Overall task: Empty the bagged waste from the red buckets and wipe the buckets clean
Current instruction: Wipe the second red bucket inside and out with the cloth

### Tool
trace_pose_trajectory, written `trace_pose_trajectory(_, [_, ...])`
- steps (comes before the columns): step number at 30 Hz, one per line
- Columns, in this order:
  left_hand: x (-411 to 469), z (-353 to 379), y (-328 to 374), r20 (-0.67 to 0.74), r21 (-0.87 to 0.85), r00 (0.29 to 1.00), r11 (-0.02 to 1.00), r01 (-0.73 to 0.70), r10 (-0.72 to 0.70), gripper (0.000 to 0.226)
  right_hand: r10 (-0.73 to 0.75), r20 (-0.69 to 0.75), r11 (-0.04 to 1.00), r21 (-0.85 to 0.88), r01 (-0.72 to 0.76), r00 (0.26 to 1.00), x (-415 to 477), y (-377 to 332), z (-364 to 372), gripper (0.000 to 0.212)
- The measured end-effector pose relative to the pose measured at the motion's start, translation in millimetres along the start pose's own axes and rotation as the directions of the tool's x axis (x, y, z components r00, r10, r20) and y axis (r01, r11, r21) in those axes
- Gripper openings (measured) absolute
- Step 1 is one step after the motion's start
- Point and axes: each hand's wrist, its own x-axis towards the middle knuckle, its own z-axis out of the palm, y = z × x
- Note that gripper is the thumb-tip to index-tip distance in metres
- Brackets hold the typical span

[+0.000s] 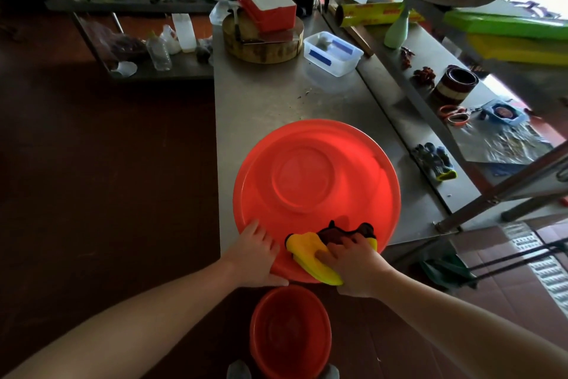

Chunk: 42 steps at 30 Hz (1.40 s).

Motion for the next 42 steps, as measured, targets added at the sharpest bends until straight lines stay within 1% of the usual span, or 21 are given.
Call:
trace_pose_trajectory(2, [3,0,5,0.038,0.016,0.999,1.0,-0.003,0.002,0.101,0.003,0.008,1.0,0.002,-0.003,1.0,1,0,-1,0.079])
trace_pose_trajectory(6, [6,-4,2,0.018,0.103,0.999,0.994,-0.031,0.029,0.082,0.011,0.008,0.999,0.038,-0.012,1.0,3,1,-1,0.079])
trace_pose_trajectory(7, [7,-6,0,0.006,0.123,0.999,0.992,-0.035,0.035,0.081,0.013,0.015,0.998,0.059,-0.014,1.0,4,3,-1,0.08])
trace_pose_trajectory(9, [8,-7,-4,-0.005,0.106,0.997,0.992,-0.072,0.073,0.083,0.03,0.055,0.988,0.149,-0.038,0.998,7,8,-1,0.084])
trace_pose_trajectory(12, [13,-11,-5,-0.056,0.131,0.991,0.985,-0.113,0.121,0.083,0.091,0.15,0.953,0.275,-0.13,0.984,19,14,-2,0.09])
trace_pose_trajectory(16, [23,-22,-5,-0.052,0.161,0.986,0.975,-0.151,0.161,0.078,0.244,0.126,0.883,0.381,-0.274,0.961,55,5,4,0.095])
trace_pose_trajectory(17, [24,-24,-5,-0.043,0.164,0.982,0.971,-0.176,0.185,0.078,0.271,0.127,0.861,0.411,-0.3,0.954,66,2,6,0.092])
trace_pose_trajectory(19, [23,-27,-7,-0.009,0.164,0.972,0.959,-0.231,0.235,0.076,0.3,0.142,0.829,0.449,-0.332,0.943,86,-2,10,0.077])
trace_pose_trajectory(21, [18,-30,-12,0.027,0.165,0.96,0.946,-0.28,0.279,0.074,0.295,0.175,0.83,0.44,-0.343,0.939,103,-3,15,0.068])
trace_pose_trajectory(23, [11,-31,-19,0.07,0.156,0.946,0.933,-0.325,0.318,0.072,0.266,0.191,0.858,0.401,-0.322,0.945,114,-1,21,0.063])
trace_pose_trajectory(25, [3,-33,-25,0.091,0.15,0.933,0.921,-0.359,0.349,0.068,0.265,0.13,0.898,0.327,-0.294,0.955,118,6,27,0.059])
trace_pose_trajectory(27, [-3,-33,-27,0.105,0.155,0.926,0.914,-0.376,0.363,0.055,0.284,0.062,0.93,0.227,-0.29,0.957,122,18,30,0.057])
trace_pose_trajectory(29, [-5,-33,-25,0.104,0.174,0.926,0.91,-0.376,0.363,0.049,0.33,0.022,0.934,0.141,-0.33,0.944,128,31,32,0.052])
trace_pose_trajectory(30, [-3,-33,-24,0.104,0.164,0.925,0.911,-0.379,0.366,0.052,0.364,0.011,0.925,0.117,-0.362,0.932,133,37,32,0.05])
trace_pose_trajectory(32, [1,-34,-24,0.096,0.109,0.922,0.917,-0.384,0.375,0.064,0.433,0.021,0.893,0.124,-0.432,0.901,141,38,30,0.05])
trace_pose_trajectory(33, [3,-35,-25,0.09,0.092,0.922,0.919,-0.384,0.377,0.067,0.456,0.05,0.877,0.147,-0.459,0.888,144,33,30,0.051])
trace_pose_trajectory(36, [3,-34,-23,0.054,0.125,0.909,0.901,-0.416,0.412,0.063,0.468,0.202,0.816,0.274,-0.509,0.86,150,3,34,0.056])
trace_pose_trajectory(38, [1,-34,-17,0.06,0.155,0.893,0.88,-0.45,0.446,0.057,0.442,0.318,0.724,0.426,-0.543,0.839,158,-21,32,0.062])
trace_pose_trajectory(40, [1,-36,-12,0.082,0.163,0.871,0.856,-0.491,0.484,0.053,0.375,0.418,0.588,0.583,-0.561,0.827,167,-40,25,0.068])
trace_pose_trajectory(41, [1,-36,-11,0.104,0.155,0.86,0.846,-0.509,0.499,0.051,0.344,0.438,0.535,0.636,-0.557,0.83,169,-46,22,0.07])
trace_pose_trajectory(42, [1,-36,-10,0.122,0.142,0.852,0.84,-0.523,0.51,0.051,0.325,0.43,0.516,0.666,-0.539,0.842,171,-49,21,0.07])
